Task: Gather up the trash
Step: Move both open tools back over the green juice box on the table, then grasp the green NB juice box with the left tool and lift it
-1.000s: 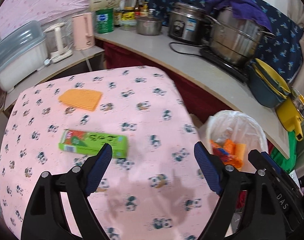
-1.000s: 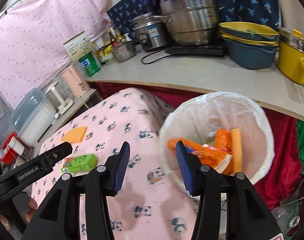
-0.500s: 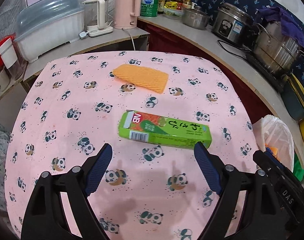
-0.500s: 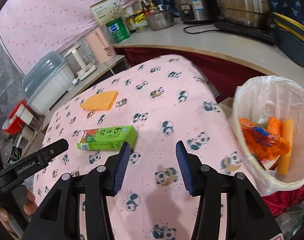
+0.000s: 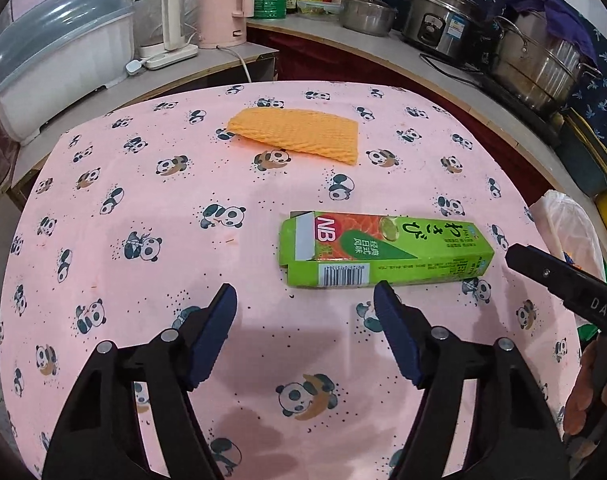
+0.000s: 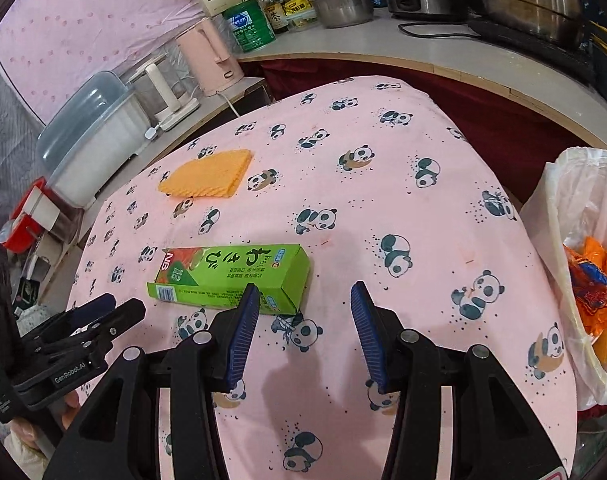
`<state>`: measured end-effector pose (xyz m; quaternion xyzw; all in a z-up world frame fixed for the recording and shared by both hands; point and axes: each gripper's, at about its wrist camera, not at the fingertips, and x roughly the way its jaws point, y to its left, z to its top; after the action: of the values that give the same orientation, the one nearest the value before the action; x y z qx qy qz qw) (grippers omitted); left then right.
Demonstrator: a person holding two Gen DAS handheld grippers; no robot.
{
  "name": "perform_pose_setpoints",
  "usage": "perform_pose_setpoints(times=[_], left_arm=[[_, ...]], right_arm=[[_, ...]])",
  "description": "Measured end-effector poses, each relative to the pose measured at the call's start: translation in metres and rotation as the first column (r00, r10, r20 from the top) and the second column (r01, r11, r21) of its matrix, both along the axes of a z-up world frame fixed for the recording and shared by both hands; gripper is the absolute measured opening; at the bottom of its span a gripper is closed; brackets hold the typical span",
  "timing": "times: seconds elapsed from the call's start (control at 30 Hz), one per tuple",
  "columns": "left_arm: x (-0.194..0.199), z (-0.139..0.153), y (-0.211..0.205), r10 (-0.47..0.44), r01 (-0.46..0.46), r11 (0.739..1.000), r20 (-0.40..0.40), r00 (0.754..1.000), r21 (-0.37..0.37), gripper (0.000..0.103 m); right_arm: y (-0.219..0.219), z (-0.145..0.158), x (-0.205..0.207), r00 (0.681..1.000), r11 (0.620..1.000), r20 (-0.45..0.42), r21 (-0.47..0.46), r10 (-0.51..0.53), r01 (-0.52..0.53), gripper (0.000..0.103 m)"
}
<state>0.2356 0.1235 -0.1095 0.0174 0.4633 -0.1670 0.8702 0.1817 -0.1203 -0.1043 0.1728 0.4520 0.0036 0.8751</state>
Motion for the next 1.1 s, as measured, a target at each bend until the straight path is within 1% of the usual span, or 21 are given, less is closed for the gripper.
perform_pose_setpoints(times=[0.07, 0.17, 0.23, 0.3, 0.4, 0.5, 0.57, 0.63, 0.67, 0.8, 0.83, 0.93, 1.03, 1.1], left_arm=[[0.006, -0.006, 0.0, -0.027, 0.027, 1.0, 0.002, 1.0, -0.001, 0.066], [0.014, -0.014, 0.0, -0.063, 0.062, 0.998, -0.009, 0.998, -0.013, 0.058], [0.018, -0.02, 0.0, -0.081, 0.081, 0.996, -0.026, 0.996, -0.024, 0.049], [0.02, -0.025, -0.003, -0.101, 0.099, 0.994, -0.04, 0.994, -0.037, 0.047], [0.017, -0.027, -0.006, -0.13, 0.128, 0.99, -0.035, 0.991, -0.057, 0.036], [0.013, -0.026, -0.009, -0.149, 0.147, 0.986, -0.031, 0.988, -0.074, 0.03], [0.007, -0.025, -0.008, -0.167, 0.164, 0.982, -0.031, 0.986, -0.09, 0.03], [-0.002, -0.023, -0.008, -0.186, 0.182, 0.978, -0.03, 0.982, -0.105, 0.026], [-0.008, -0.022, -0.009, -0.2, 0.196, 0.974, -0.03, 0.979, -0.112, 0.026], [-0.033, -0.023, -0.016, -0.215, 0.209, 0.972, -0.037, 0.976, -0.109, 0.026], [-0.039, -0.024, -0.017, -0.21, 0.205, 0.973, -0.042, 0.977, -0.105, 0.026], [-0.047, -0.027, -0.017, -0.182, 0.174, 0.976, -0.056, 0.982, -0.127, 0.026], [-0.045, -0.029, -0.014, -0.156, 0.145, 0.978, -0.065, 0.986, -0.149, 0.026], [-0.041, -0.029, -0.012, -0.132, 0.121, 0.982, -0.065, 0.989, -0.145, 0.026]], right_arm=[[0.004, -0.003, 0.008, 1.0, 1.0, -0.005, 0.0, 0.006, -0.006, 0.047], [0.008, -0.006, 0.019, 1.0, 1.0, -0.013, -0.002, 0.013, -0.013, 0.047], [0.01, -0.01, 0.027, 1.0, 1.0, -0.02, -0.004, 0.014, -0.014, 0.047], [0.011, -0.014, 0.033, 1.0, 1.0, -0.027, -0.003, 0.014, -0.014, 0.047], [0.012, -0.019, 0.039, 0.999, 1.0, -0.034, 0.0, 0.02, -0.02, 0.047], [0.013, -0.021, 0.042, 0.999, 1.0, -0.031, 0.004, 0.024, -0.024, 0.046], [0.011, -0.02, 0.045, 0.999, 1.0, -0.028, 0.001, 0.016, -0.016, 0.046], [0.007, -0.019, 0.047, 1.0, 1.0, -0.026, 0.003, 0.005, -0.005, 0.046], [0.006, -0.018, 0.049, 1.0, 1.0, -0.026, -0.002, 0.0, -0.001, 0.046], [0.005, -0.016, 0.052, 1.0, 1.0, -0.022, -0.016, -0.005, 0.005, 0.046], [0.006, -0.014, 0.051, 1.0, 1.0, -0.02, -0.02, -0.003, 0.003, 0.046], [0.007, -0.011, 0.048, 1.0, 1.0, -0.011, -0.025, -0.001, 0.001, 0.046], [0.005, -0.009, 0.042, 1.0, 1.0, -0.008, -0.024, 0.004, -0.004, 0.045], [0.001, -0.009, 0.037, 1.0, 1.0, -0.009, -0.016, 0.002, -0.003, 0.045]])
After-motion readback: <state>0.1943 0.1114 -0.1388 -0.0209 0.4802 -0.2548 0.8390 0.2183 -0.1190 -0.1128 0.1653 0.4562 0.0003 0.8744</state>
